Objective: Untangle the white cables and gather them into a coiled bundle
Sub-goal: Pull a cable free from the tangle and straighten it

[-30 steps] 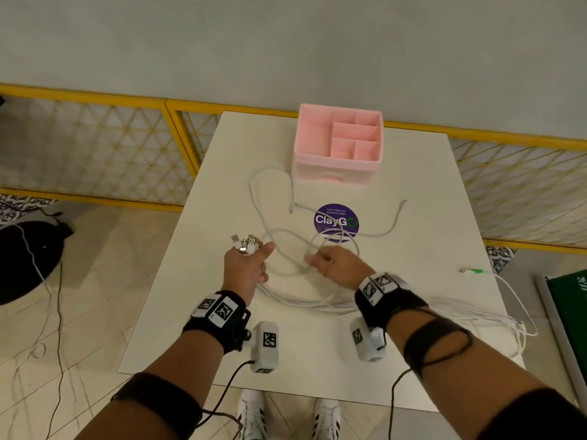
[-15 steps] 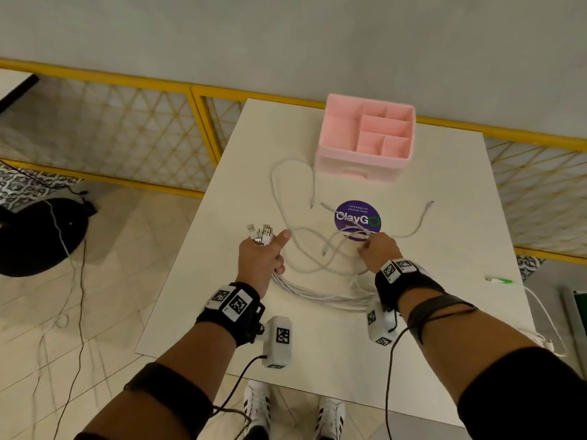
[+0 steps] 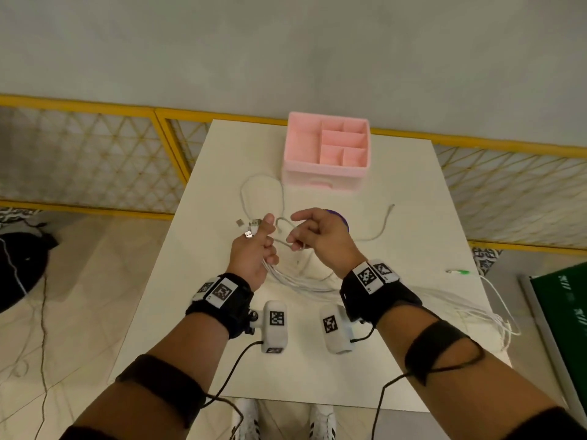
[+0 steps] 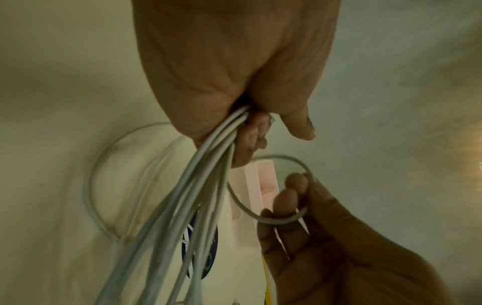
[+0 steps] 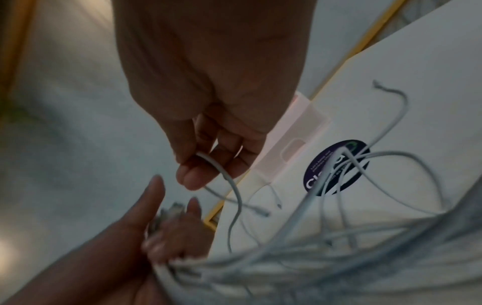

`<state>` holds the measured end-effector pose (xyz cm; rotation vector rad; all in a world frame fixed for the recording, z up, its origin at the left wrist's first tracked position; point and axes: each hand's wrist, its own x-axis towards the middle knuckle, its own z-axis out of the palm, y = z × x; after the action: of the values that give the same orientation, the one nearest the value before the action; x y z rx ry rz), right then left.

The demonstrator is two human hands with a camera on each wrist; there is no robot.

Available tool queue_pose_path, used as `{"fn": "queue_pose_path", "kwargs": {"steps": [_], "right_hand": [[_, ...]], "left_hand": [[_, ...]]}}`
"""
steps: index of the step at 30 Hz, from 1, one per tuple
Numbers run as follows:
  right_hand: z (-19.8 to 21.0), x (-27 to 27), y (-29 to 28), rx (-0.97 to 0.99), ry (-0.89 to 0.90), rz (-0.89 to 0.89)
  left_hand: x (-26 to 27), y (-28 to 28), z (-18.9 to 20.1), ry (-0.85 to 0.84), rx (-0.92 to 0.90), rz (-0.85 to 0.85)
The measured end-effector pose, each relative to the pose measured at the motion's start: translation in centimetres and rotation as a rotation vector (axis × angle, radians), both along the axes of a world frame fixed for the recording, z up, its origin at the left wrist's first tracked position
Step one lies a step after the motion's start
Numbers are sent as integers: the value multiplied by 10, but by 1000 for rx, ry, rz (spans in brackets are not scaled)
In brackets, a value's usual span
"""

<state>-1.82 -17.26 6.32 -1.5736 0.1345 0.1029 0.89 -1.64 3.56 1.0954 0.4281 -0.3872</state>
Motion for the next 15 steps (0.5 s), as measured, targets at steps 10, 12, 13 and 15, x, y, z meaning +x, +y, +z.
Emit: {"fn": "queue_pose_path", "kwargs": {"steps": [10, 12, 13, 15], "right_hand": [[-17, -35, -11, -302, -7, 247], [-16, -37, -15, -315, -23, 246], [-15, -37, -16, -309, -37, 243], [-15, -36, -15, -268, -53, 204]], "left_hand": [[7, 8, -2, 36, -97, 4], [5, 7, -3, 38, -111, -27], [4, 6, -4, 47, -116, -31], [3, 5, -8, 89, -127, -5]]}}
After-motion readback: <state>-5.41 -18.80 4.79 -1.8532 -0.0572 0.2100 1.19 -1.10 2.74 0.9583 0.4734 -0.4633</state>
